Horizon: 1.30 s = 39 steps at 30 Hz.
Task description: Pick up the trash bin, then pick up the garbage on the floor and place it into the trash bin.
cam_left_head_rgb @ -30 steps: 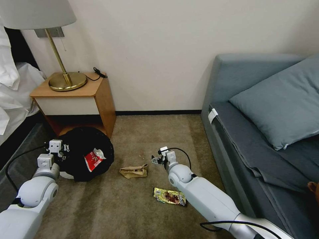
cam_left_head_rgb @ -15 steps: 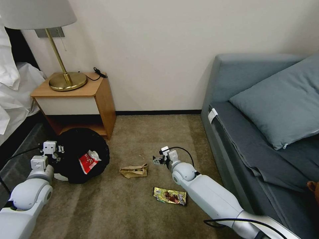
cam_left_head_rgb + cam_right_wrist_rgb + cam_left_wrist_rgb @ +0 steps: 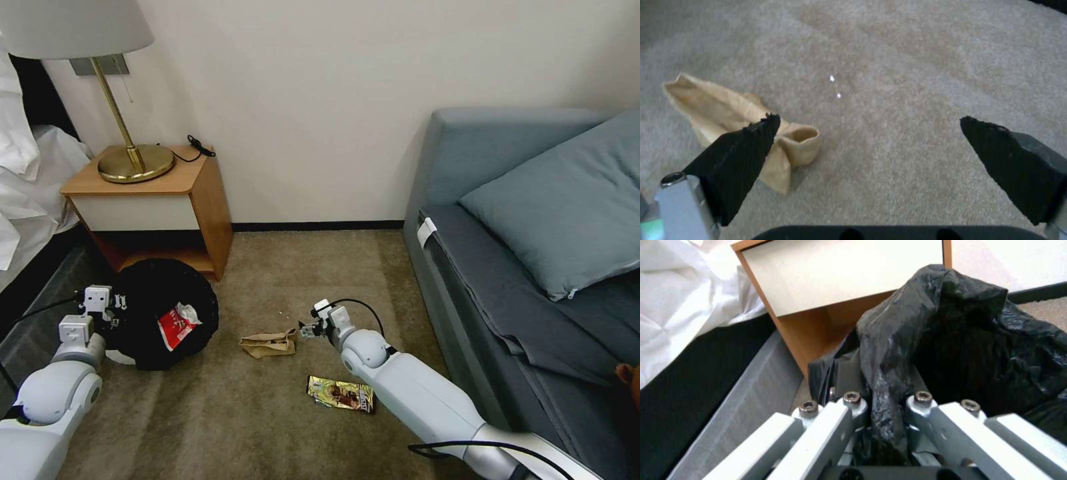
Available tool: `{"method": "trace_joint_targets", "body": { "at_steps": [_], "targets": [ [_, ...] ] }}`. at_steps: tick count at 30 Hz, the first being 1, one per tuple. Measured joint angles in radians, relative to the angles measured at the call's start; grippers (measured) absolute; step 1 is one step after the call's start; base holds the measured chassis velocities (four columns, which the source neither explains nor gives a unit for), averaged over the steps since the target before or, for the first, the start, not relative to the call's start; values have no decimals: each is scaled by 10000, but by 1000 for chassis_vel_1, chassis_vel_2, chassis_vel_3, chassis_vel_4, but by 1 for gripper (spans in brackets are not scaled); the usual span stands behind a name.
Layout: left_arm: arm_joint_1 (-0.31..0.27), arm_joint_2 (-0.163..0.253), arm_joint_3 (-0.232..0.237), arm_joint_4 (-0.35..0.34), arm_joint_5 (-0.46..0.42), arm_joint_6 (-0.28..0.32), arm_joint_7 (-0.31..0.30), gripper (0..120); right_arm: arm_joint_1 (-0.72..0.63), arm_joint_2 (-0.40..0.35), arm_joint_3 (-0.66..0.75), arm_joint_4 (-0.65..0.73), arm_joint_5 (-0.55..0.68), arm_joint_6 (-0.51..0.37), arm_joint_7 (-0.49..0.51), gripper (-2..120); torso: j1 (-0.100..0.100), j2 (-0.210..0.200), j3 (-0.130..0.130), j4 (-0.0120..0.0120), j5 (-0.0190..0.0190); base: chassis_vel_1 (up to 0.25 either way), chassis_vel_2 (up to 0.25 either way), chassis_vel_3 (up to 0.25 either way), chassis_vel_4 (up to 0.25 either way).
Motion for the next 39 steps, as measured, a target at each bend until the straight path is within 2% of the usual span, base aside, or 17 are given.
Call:
{"method": "trace_joint_targets", "body": {
  "at_steps": [2,4,9,10,11,13,14,15,16,17,19,28,39],
  "targets": [
    [7,-16,-4,16,1,-16,4,4,-9,-26,-41,6,-92,0,-78,100,0,0,0,-1,0,0,0,0,0],
    [18,-61,-4,136,18,-97,35,4,-84,-199,-220,139,-655,63,-624,100,0,0,0,-3,-1,0,0,0,0],
    [-34,-82,45,302,45,-137,56,4,-119,-534,-421,559,-896,-108,-745,100,0,0,0,1,1,0,0,0,0],
    [-77,-76,92,368,50,-143,63,4,-132,-963,-603,976,-651,-387,-729,100,0,0,0,2,2,0,0,0,0],
    [-77,-76,92,368,50,-143,63,4,-132,-963,-603,976,-651,-387,-729,100,0,0,0,2,2,0,0,0,0],
    [-162,-27,160,434,52,-145,75,4,-204,-1874,-937,1684,-277,-633,-652,100,0,0,0,2,2,0,0,0,0],
    [-162,-27,160,434,52,-145,75,4,-204,-1874,-937,1684,-277,-633,-652,100,0,0,0,2,2,0,0,0,0],
    [-255,15,202,485,53,-146,73,4,-320,-2545,-1115,2117,-85,-784,-579,100,0,1,0,-10,-4,0,0,0,0],
    [-326,25,259,517,53,-146,77,4,-445,-2847,-1178,2398,20,-847,-532,100,0,0,0,-11,-1,0,0,0,0],
    [-326,25,259,517,53,-146,77,4,-445,-2847,-1178,2398,20,-847,-532,100,0,0,0,-11,-1,0,0,0,0],
    [-474,35,394,584,53,-147,78,4,-859,-3316,-1199,2798,92,-905,-426,100,0,0,0,-6,1,0,0,0,0],
    [-855,-121,872,680,146,-114,69,4,-2475,-3357,-460,2966,-494,-673,-494,100,0,0,-1,-1,2,0,0,0,0],
    [-903,-253,1072,658,301,-95,34,4,-3257,-3309,113,2834,-1247,-247,-788,100,0,1,0,-1,0,0,0,0,0]
  ]
}}
